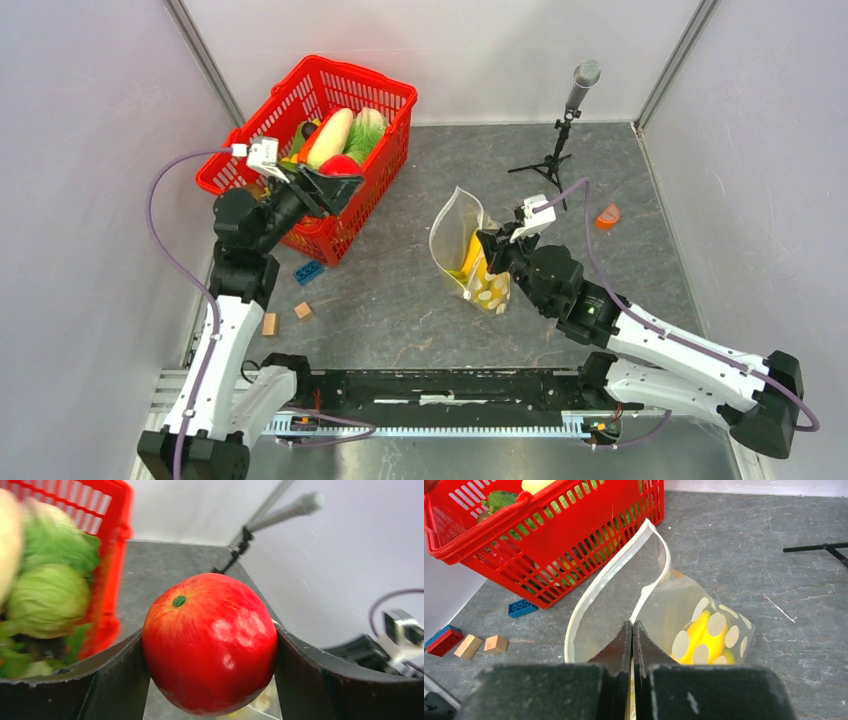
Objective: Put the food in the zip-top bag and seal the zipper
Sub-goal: Place the fake fruit in the zipper food storage bag.
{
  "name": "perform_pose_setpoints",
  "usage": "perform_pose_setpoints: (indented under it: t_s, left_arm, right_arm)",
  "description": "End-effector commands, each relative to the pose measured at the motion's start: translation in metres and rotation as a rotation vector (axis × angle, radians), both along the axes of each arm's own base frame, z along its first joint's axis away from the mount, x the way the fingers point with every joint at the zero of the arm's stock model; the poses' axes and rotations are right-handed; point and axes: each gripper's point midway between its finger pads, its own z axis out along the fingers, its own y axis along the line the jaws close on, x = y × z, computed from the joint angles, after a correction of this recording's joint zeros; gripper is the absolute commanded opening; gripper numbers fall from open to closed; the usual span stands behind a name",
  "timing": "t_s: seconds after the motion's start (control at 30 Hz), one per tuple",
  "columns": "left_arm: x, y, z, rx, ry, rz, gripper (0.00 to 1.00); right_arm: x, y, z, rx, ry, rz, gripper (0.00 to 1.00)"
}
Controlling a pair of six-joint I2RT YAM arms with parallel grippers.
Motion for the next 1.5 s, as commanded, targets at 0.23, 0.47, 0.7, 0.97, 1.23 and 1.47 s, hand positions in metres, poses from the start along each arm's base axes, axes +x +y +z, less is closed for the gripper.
perform_pose_setpoints:
  t_s: [0.23,0.47,0.7,0.97,1.23,1.47]
  left_arm:
    - [-0.065,-0.056,0.004,0.056,-0.017,-0.245,0.5]
    - [-0.078,-0.111,-0.015,0.098,-0.007,-0.375,0.49]
    - [-0.07,-0.146,-0.065,0.207,0.074,-0.387,0.5]
    - [-0.061,-0.172,-0.089,0.24,0.09,-0.415,0.51]
    - [-0.06,-0.179,-0.107,0.294,0.109,-0.434,0.53]
    - [-0.054,-0.182,-0.119,0.342,0.13,-0.414,0.54]
  right_arm:
    - [-0.007,0.019,0.016,0.115,-0.043,0.09,0.0]
    - [-0.01,0.027,0.017,0.149,-0.037,0.126,0.0]
    - [-0.012,0.03,0.021,0.19,-0.038,0.142,0.0]
    - [-0.018,0.038,0.023,0.23,-0.027,0.188,0.0]
    - [-0.024,0.049,0.017,0.248,0.007,0.242,0.0]
    - [-0.026,0.053,0.017,0.268,0.014,0.259,0.0]
